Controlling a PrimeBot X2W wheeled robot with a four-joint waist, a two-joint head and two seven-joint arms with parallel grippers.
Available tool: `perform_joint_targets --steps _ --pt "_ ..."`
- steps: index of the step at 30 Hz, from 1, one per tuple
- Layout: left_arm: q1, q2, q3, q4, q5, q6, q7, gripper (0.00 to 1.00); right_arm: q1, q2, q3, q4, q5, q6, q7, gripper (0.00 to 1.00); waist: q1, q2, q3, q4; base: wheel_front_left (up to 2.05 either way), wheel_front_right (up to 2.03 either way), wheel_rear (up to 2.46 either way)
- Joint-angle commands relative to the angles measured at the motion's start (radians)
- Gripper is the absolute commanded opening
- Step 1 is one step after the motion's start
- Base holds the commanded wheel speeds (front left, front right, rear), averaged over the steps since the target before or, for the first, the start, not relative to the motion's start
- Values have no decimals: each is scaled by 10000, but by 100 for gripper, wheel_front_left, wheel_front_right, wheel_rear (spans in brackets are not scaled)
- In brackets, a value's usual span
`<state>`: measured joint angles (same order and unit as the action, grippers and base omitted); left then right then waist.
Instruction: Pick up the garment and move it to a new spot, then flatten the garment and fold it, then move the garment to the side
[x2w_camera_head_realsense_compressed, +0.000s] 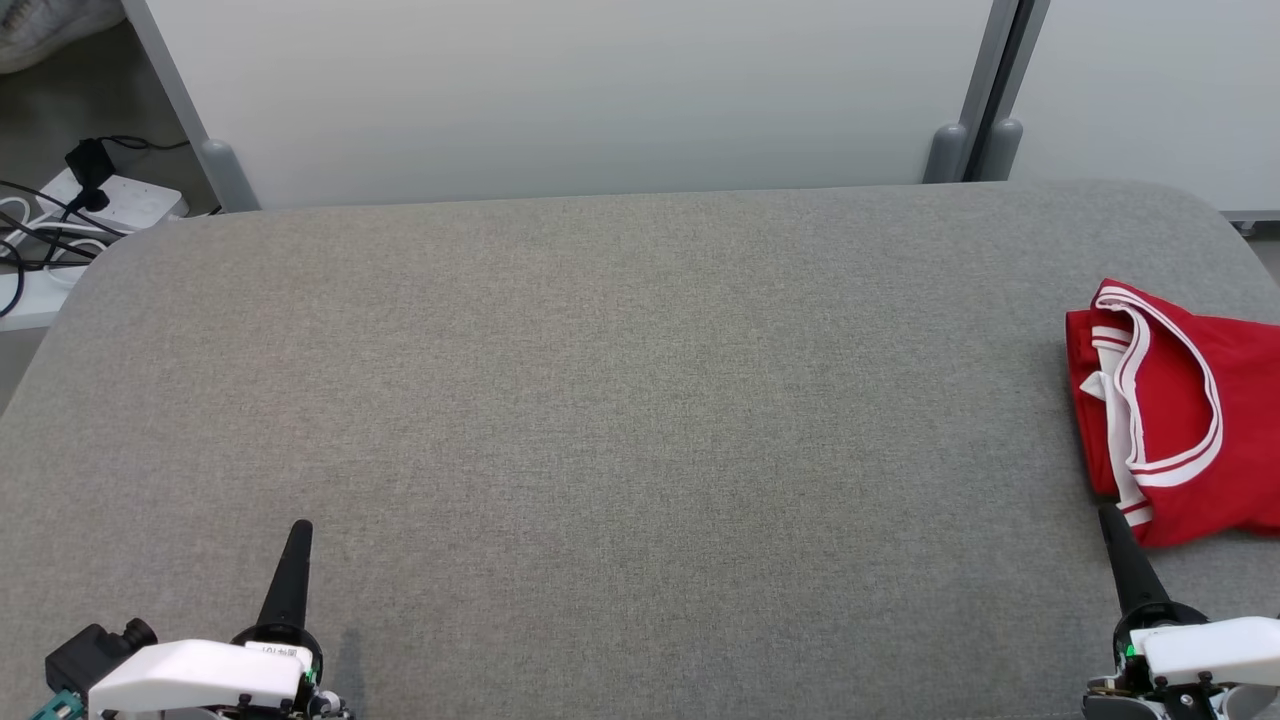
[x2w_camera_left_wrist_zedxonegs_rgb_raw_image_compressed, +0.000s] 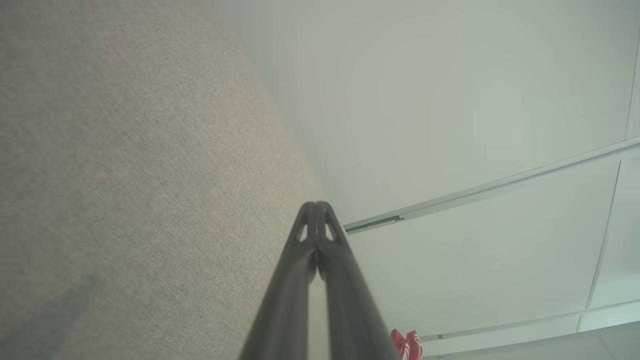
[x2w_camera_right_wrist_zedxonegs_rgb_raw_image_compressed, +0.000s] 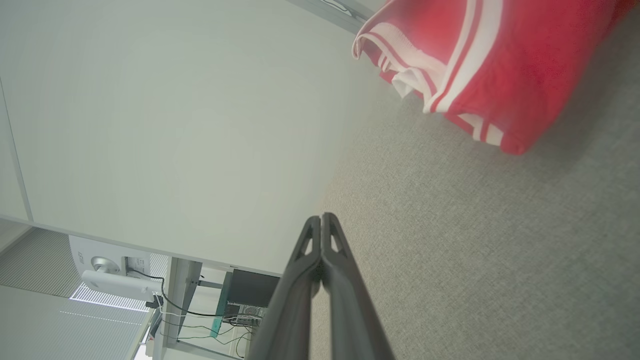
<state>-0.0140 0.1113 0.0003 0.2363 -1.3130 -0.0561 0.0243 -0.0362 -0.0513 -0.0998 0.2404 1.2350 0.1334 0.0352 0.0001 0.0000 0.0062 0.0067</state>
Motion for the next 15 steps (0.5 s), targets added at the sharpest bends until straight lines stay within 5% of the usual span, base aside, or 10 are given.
perform_joint_targets --steps 1,15 --pt "-644 73 362 -205 -259 -160 65 0 -480 -84 68 -225 349 -19 122 0 0 0 -1 -3 0 0 0" --pt "-783 -239 717 -65 -1537 -436 446 0 -592 -39 -33 -98 1942 -23 434 0 0 0 -16 -33 0 0 0"
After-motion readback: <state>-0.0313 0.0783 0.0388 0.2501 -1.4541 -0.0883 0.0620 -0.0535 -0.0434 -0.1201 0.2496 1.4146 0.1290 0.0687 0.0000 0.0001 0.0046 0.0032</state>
